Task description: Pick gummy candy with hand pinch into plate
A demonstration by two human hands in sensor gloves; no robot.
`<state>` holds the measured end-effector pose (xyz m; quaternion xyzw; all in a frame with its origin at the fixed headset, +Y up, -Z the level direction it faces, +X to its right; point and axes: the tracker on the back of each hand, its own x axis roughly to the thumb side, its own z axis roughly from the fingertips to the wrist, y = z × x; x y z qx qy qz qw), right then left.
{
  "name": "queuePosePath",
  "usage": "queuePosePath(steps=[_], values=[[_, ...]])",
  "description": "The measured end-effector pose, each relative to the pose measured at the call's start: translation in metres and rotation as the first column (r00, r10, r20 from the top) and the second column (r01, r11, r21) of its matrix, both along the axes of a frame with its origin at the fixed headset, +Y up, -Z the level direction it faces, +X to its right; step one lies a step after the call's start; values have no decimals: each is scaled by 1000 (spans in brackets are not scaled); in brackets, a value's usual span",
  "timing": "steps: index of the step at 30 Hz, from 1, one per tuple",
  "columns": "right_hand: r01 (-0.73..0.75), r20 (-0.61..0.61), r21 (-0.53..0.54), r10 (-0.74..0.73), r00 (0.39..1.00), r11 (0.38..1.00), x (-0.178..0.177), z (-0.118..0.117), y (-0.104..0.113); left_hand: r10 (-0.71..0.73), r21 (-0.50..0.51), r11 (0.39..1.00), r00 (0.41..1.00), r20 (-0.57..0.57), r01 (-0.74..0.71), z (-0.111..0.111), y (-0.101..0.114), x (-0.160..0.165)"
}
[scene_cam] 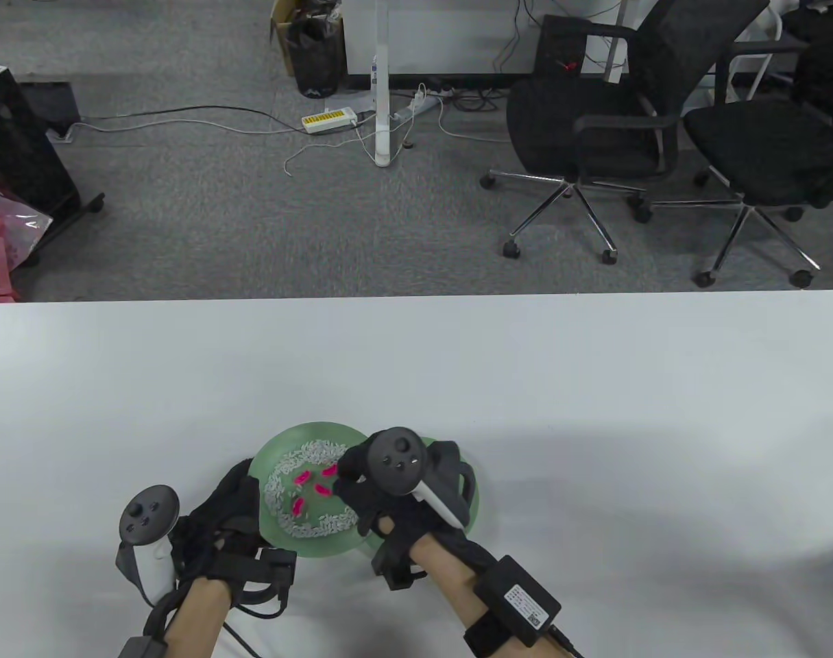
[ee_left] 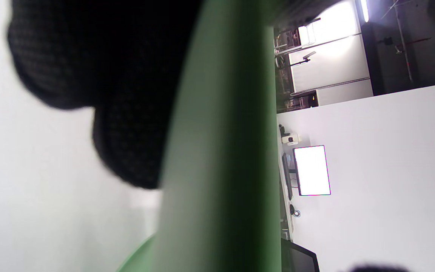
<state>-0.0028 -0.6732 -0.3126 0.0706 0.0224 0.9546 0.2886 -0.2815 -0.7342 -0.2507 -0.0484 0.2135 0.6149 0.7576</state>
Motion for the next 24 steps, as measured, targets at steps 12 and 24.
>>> queuePosePath(steps=[12,24], values=[[-187,124,-186,212,969,965,91,-39,-48,25,-1,1000,999,-21,-25,-1,0,-3],[-468,43,-142,477,878,872,74,-38,-76,23,-10,1000,1000,-17,-23,-2,-2,-3]])
